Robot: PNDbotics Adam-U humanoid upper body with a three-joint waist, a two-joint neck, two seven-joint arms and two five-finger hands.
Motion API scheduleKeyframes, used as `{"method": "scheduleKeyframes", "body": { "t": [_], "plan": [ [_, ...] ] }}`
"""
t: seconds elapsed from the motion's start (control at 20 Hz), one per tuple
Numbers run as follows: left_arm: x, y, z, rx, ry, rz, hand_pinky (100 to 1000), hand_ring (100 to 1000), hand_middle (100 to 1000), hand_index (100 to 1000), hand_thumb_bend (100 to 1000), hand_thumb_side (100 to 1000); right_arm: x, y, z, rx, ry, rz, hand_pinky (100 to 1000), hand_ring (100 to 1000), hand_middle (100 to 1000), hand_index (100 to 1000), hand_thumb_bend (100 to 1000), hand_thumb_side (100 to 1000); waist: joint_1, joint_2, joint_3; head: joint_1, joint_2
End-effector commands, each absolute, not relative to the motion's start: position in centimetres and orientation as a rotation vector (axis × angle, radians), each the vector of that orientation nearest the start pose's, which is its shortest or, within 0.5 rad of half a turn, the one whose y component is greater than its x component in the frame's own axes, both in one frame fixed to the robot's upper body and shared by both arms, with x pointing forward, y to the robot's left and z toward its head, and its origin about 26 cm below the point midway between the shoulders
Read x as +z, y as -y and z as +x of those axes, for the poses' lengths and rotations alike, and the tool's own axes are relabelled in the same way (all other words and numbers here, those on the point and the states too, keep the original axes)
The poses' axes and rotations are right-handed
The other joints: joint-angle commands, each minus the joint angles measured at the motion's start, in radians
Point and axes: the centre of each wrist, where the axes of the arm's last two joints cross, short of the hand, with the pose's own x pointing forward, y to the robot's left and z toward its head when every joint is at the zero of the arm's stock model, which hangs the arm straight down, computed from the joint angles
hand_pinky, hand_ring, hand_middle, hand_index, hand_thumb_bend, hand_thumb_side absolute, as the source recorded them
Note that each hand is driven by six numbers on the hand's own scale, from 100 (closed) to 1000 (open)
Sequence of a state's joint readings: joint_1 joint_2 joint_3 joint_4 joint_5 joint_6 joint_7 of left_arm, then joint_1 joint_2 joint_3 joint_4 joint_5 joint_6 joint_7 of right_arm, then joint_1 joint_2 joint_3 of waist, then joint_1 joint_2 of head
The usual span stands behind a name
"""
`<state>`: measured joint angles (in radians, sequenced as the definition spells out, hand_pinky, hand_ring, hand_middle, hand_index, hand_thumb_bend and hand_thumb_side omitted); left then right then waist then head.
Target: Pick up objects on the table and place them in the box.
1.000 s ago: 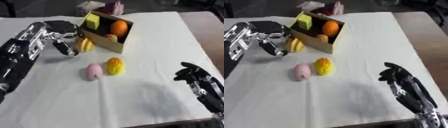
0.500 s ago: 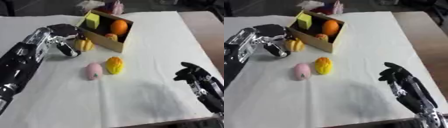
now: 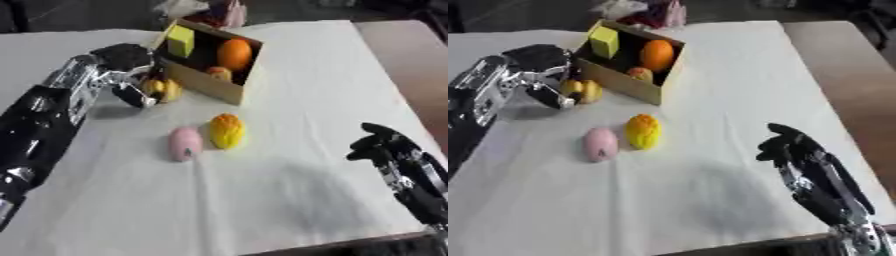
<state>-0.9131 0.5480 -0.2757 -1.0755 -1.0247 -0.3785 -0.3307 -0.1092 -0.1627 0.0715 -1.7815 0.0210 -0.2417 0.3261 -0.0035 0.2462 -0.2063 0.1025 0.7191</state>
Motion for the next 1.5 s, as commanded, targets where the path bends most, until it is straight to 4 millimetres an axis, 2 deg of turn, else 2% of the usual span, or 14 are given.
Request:
{"method": "scheduleKeyframes", "body": {
  "t": [0.05,0.2,0.35,0.6,0.85,0.9,0.95,1.0,1.05,1.1,1.2,1.35,1.45,1.5],
  "plan": [
    [26.8,-28.1,44.7,-1.886,1.521,1.129,605,437,390,546,188,257,8.3,24.7,29.6,0.604,2.065,0.144,699,625,630,882,100,585,0.005,-0.021,0.004,-0.008,0.001],
    [29.5,-27.2,43.8,-1.873,1.58,1.136,610,441,393,548,187,249,8.2,24.7,29.6,0.609,2.062,0.144,699,625,630,882,100,585,0.008,-0.025,0.005,-0.011,0.002],
    [30.4,-26.0,44.0,-1.813,1.643,1.131,619,452,400,554,169,234,8.1,24.6,29.6,0.609,2.057,0.149,699,625,629,882,100,588,0.007,-0.028,0.001,-0.007,-0.001],
    [28.5,-23.7,46.3,-1.71,1.696,1.148,642,485,430,585,175,223,8.1,24.1,29.6,0.613,2.06,0.181,700,625,629,881,100,590,0.001,-0.027,-0.019,0.016,-0.007],
    [26.6,-22.7,47.6,-1.65,1.756,1.249,655,502,450,605,223,214,8.4,23.7,29.8,0.618,2.067,0.201,700,625,629,881,100,593,0.003,-0.018,-0.031,0.029,-0.016],
    [26.3,-22.7,47.7,-1.649,1.762,1.261,679,556,509,667,286,221,8.4,23.7,29.8,0.618,2.067,0.203,699,625,628,881,100,595,0.004,-0.017,-0.032,0.029,-0.017],
    [26.0,-22.4,47.8,-1.648,1.771,1.279,679,556,509,667,286,221,8.4,23.6,29.8,0.619,2.069,0.206,699,625,628,881,100,595,0.006,-0.015,-0.035,0.029,-0.018],
    [25.6,-22.3,47.8,-1.655,1.767,1.298,710,630,594,743,344,242,8.5,23.6,29.8,0.62,2.07,0.209,700,625,628,881,100,595,0.007,-0.014,-0.036,0.028,-0.02],
    [25.2,-22.3,47.9,-1.665,1.756,1.316,714,642,606,753,351,244,8.5,23.5,29.9,0.621,2.071,0.211,700,624,628,881,100,595,0.008,-0.013,-0.037,0.027,-0.021],
    [24.9,-22.3,48.0,-1.673,1.746,1.332,741,713,688,817,396,254,8.6,23.5,29.9,0.621,2.072,0.213,700,624,628,881,100,595,0.008,-0.013,-0.038,0.026,-0.022],
    [24.5,-22.3,48.0,-1.684,1.73,1.364,759,746,739,853,456,263,8.6,23.5,29.9,0.621,2.073,0.213,700,624,628,882,100,594,0.008,-0.012,-0.038,0.024,-0.023],
    [24.3,-22.6,48.0,-1.687,1.729,1.389,761,745,738,854,434,250,8.6,23.5,29.9,0.62,2.074,0.211,700,625,627,882,100,593,0.008,-0.012,-0.036,0.022,-0.024],
    [24.8,-22.9,47.8,-1.668,1.773,1.381,757,728,709,838,383,233,8.7,23.6,29.9,0.616,2.076,0.204,700,625,627,882,100,592,0.008,-0.011,-0.03,0.014,-0.025],
    [25.3,-23.2,47.4,-1.65,1.811,1.365,754,706,665,806,311,213,8.7,23.7,29.9,0.613,2.078,0.197,700,624,627,882,100,591,0.009,-0.01,-0.024,0.009,-0.026]
  ]
}}
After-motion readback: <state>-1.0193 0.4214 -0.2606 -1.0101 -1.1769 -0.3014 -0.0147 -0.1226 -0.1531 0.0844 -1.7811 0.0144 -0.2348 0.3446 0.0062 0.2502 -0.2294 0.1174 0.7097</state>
